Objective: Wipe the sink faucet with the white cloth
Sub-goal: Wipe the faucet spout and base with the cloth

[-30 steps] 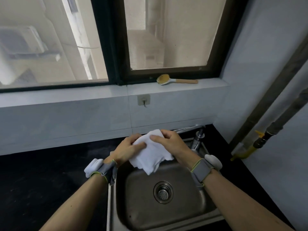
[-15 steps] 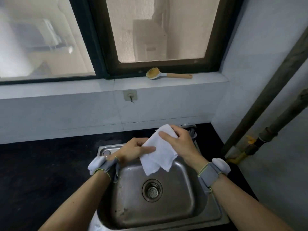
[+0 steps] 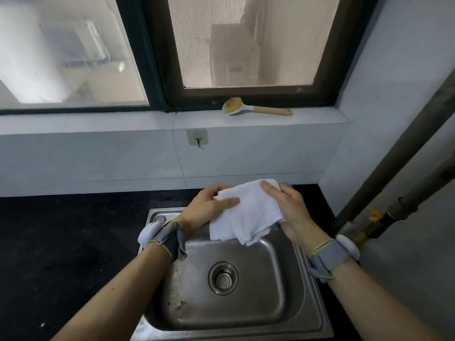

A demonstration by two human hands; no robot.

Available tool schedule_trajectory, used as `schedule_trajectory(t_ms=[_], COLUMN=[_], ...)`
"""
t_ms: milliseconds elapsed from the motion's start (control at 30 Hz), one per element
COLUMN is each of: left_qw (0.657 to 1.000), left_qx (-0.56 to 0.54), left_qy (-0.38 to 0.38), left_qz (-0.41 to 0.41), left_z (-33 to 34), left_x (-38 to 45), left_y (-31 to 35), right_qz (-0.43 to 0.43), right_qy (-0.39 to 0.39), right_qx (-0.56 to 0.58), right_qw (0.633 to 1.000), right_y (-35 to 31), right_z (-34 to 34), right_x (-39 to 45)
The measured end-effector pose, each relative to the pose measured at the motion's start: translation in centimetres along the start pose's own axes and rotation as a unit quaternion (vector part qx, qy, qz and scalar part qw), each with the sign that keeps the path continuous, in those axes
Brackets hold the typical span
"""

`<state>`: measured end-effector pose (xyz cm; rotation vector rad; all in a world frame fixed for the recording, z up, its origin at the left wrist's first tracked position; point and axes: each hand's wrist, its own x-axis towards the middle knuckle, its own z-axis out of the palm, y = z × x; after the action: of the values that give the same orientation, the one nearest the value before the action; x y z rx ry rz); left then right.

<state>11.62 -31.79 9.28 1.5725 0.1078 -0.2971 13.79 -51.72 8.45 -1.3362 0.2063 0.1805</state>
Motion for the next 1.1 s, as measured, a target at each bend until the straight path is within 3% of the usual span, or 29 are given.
schedule_trajectory(t_ms=[100, 233, 367, 467, 533, 633, 733, 833, 1000, 1100], left_qw=[1.000, 0.999, 0.996, 0.995, 0.995, 0.994, 0.985, 0.967, 0.980, 0.990], left_qx=[0.018, 0.015, -0.013, -0.028, -0.019, 0.011, 0.091, 0.173, 0.072, 0.115], left_qy=[0.010, -0.034, -0.083, -0.093, -0.093, -0.093, -0.121, -0.156, -0.169, -0.035], left_qz=[0.000, -0.022, -0.014, 0.000, 0.015, 0.052, 0.083, 0.100, 0.079, 0.071], left_z=[-0.6, -0.6, 0.2, 1.0, 1.5, 2.2, 3.4, 3.9, 3.4, 1.7], left_x=[0.1, 0.1, 0.0, -0.1, 0.1, 0.2, 0.0, 0.0, -0.1, 0.7], left_y=[-0.1, -0.1, 0.3, 1.2, 1.8, 2.6, 3.2, 3.0, 2.2, 1.0], right_qz=[-0.006, -0.046, -0.111, -0.193, -0.194, -0.080, 0.039, 0.084, 0.046, -0.001], right_qy=[0.005, 0.011, 0.083, 0.149, 0.152, 0.097, 0.029, 0.021, 0.165, 0.236], right_qx=[-0.029, -0.147, -0.304, -0.351, -0.368, -0.321, -0.118, 0.049, 0.011, -0.091], right_qw=[1.000, 0.988, 0.943, 0.904, 0.897, 0.939, 0.992, 0.995, 0.985, 0.967], right_y=[0.3, 0.6, 0.5, -0.3, -1.1, -1.5, -1.8, -2.5, -2.7, -3.2], right_z=[-0.1, 0.0, 0.3, 0.7, 0.9, 1.3, 2.0, 2.5, 1.5, 0.9], right_x=[0.1, -0.2, -0.2, -1.0, -1.6, -1.4, -1.3, -1.9, -1.2, -0.6])
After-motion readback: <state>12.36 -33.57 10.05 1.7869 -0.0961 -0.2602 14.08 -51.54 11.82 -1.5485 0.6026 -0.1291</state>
